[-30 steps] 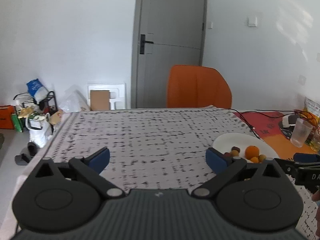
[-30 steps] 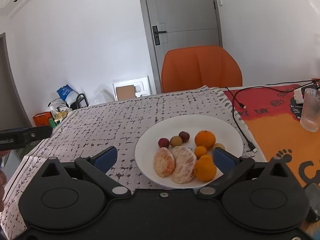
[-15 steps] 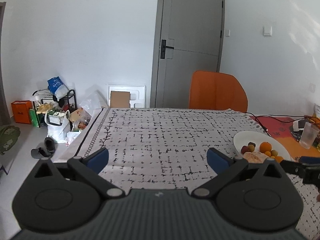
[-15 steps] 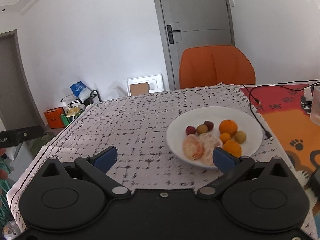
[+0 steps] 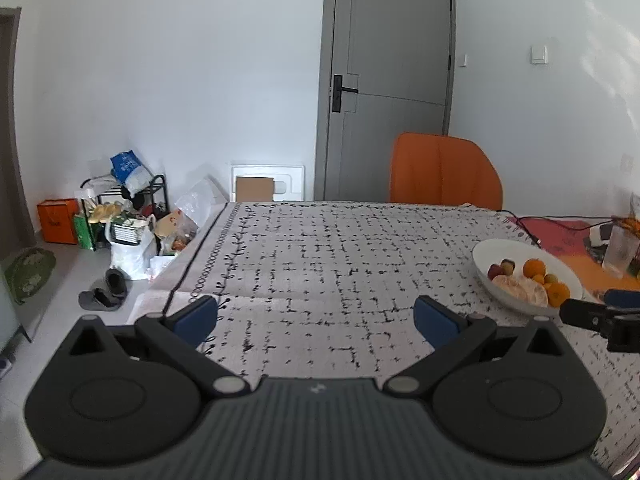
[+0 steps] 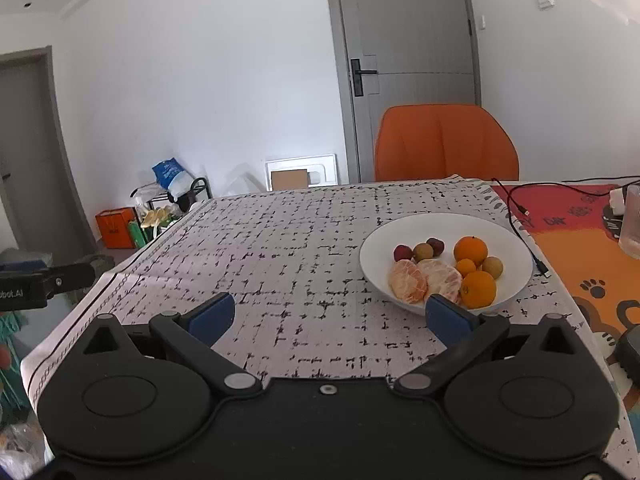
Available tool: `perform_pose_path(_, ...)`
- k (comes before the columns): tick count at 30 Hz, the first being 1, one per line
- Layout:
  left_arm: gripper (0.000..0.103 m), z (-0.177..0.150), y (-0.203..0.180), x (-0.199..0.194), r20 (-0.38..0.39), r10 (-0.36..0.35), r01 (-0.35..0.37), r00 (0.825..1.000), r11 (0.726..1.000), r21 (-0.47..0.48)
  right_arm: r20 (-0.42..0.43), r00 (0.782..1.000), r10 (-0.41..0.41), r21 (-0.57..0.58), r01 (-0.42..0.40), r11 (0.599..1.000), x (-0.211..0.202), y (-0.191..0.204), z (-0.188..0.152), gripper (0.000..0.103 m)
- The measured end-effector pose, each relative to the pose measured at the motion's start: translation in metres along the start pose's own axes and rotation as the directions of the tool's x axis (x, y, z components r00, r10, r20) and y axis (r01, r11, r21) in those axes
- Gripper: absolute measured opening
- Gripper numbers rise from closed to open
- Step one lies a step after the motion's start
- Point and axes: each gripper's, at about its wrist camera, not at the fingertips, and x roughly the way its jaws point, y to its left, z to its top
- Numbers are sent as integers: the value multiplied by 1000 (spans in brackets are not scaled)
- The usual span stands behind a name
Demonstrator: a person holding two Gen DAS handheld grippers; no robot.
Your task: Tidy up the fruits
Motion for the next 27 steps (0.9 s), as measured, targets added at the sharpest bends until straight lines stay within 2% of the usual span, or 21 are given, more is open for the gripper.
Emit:
perform_pose_path(12, 103, -24, 9, -11, -34, -36, 35, 999, 999, -29, 19, 999, -32, 14, 32, 999, -13, 6, -12, 103)
perform_pose_path(19, 103, -25, 12, -14, -24, -14, 14, 1000, 1000, -27, 7, 999, -39, 10, 38, 999, -10, 10, -19, 103)
perform_pose_path(27, 103, -24, 10, -12, -37, -30, 29, 999, 999, -14, 12, 999, -40, 11, 40, 999, -10, 13, -20, 103)
